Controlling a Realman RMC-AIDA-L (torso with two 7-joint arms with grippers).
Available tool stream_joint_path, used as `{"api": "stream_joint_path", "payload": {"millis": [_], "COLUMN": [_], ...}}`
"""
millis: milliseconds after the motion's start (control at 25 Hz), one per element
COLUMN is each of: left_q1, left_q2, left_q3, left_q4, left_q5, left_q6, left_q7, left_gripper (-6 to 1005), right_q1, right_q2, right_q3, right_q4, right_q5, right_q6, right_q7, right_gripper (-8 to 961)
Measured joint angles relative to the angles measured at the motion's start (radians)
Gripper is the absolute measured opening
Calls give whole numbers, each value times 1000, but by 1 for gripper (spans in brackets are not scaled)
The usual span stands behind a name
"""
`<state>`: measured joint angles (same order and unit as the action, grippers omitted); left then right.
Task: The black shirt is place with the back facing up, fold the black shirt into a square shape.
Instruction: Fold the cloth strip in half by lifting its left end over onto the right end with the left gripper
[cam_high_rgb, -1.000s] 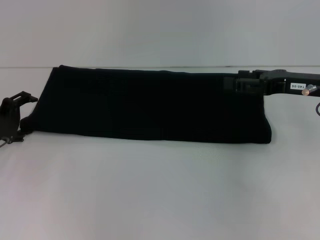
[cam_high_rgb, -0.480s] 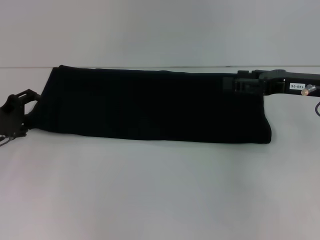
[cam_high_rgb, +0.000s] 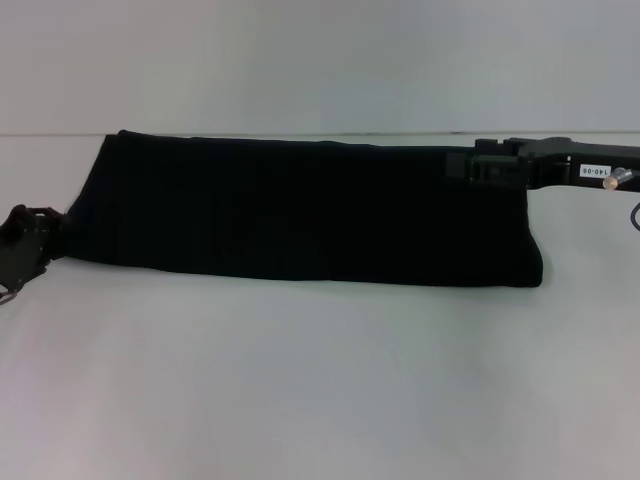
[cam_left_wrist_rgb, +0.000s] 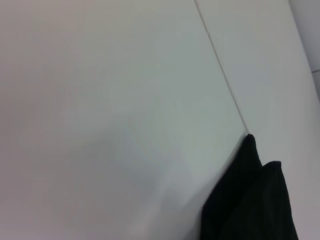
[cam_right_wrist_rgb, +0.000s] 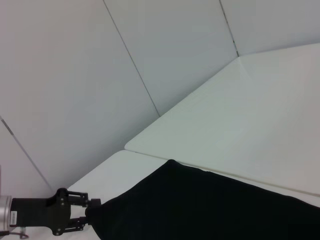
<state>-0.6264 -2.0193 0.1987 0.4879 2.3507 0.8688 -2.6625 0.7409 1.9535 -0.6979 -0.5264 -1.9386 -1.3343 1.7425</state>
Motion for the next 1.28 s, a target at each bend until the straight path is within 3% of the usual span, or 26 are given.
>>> {"api": "stream_joint_path", "payload": {"millis": [280, 360, 600, 800, 1040, 1280], "left_q1": [-4, -4, 10, 56, 140, 248], "left_q2": [1, 1, -4, -15, -34, -41], "left_q3": [1, 1, -5, -14, -66, -83], "left_q4": [-22, -24, -23, 12, 112, 234], "left_q5": [4, 5, -5, -88, -147, -136], "left_q6": [-9, -13, -17, 37, 241, 400], "left_q7": [29, 36, 105, 220, 395, 443], "left_gripper": [423, 208, 21, 22, 24, 26], "right_q1": [1, -1, -4, -5, 2, 20], "right_q2": [1, 1, 8, 21, 45, 56], "right_q3": [0, 0, 0, 2, 11, 12], "right_q4": [-1, -1, 2, 7, 8, 8], "right_q5": [2, 3, 10, 17, 24, 28], "right_q6": [-2, -3, -3, 6, 30, 78], "right_q7": [0, 0, -14, -21, -24, -25], "right_gripper": [822, 822, 821, 821, 820, 816]}}
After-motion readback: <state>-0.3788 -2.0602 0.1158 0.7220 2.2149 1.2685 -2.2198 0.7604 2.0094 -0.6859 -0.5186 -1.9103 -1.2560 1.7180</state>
